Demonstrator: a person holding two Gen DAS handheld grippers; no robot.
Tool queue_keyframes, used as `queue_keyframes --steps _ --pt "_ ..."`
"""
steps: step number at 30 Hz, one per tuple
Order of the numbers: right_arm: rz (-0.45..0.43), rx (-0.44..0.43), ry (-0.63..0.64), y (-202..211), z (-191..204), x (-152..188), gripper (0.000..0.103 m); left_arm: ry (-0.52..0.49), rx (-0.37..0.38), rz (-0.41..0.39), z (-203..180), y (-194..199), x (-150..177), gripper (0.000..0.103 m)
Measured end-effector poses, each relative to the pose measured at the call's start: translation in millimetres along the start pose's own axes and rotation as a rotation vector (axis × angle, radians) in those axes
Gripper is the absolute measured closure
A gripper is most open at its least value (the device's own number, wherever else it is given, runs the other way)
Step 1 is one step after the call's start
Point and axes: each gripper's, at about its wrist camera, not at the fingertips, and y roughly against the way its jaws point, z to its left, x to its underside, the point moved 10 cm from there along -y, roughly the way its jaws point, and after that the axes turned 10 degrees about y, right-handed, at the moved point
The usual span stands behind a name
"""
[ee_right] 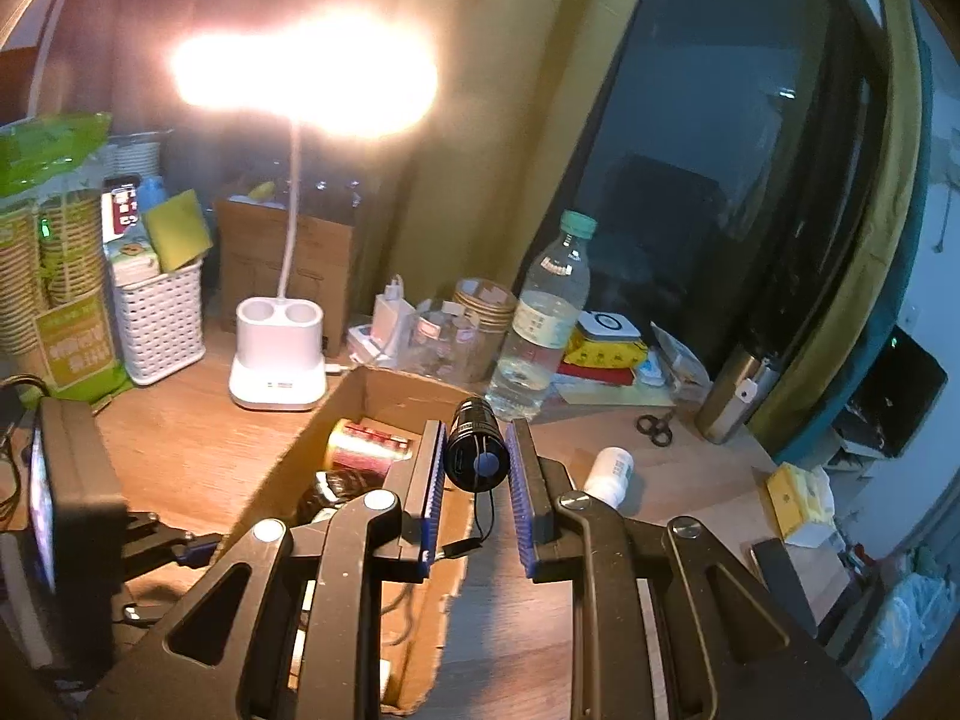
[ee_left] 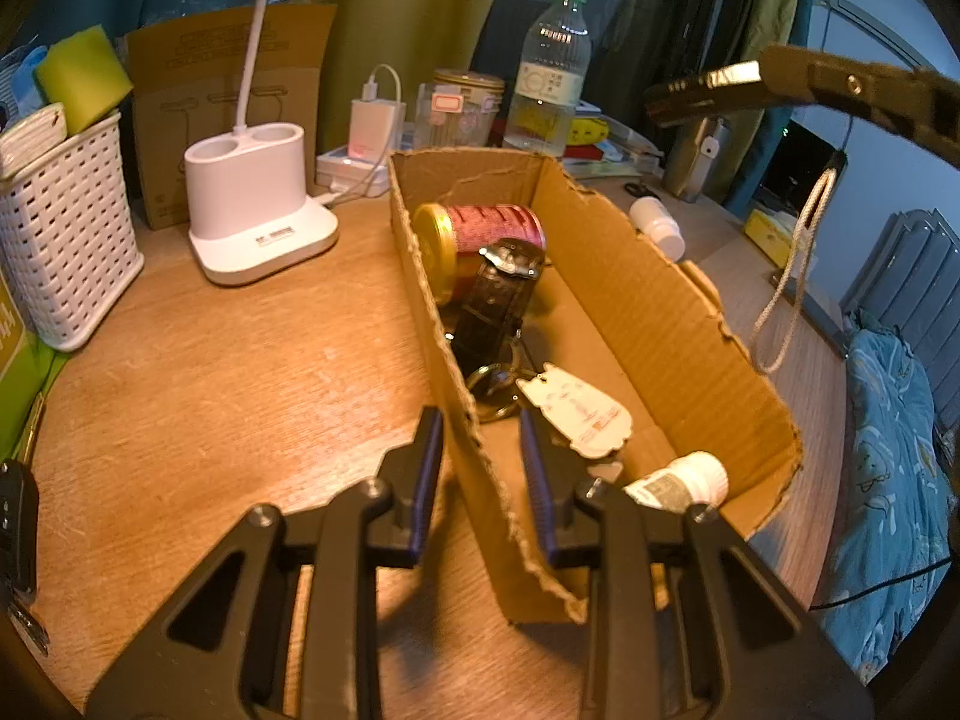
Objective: Organize rigid objects
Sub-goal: 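Lift the black flashlight with the right tool and carry it over the box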
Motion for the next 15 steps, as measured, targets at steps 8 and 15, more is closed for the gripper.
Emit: queue_keyframes --steps 8,15 --pt "0.016 -0.034 0.025 -7 19 1 0.082 0.0 0.0 0.0 0 0 0 0.075" --pt "0.074 -0.055 0.046 -28 35 15 0.082 0.0 0.0 0.001 0 0 0 0.075"
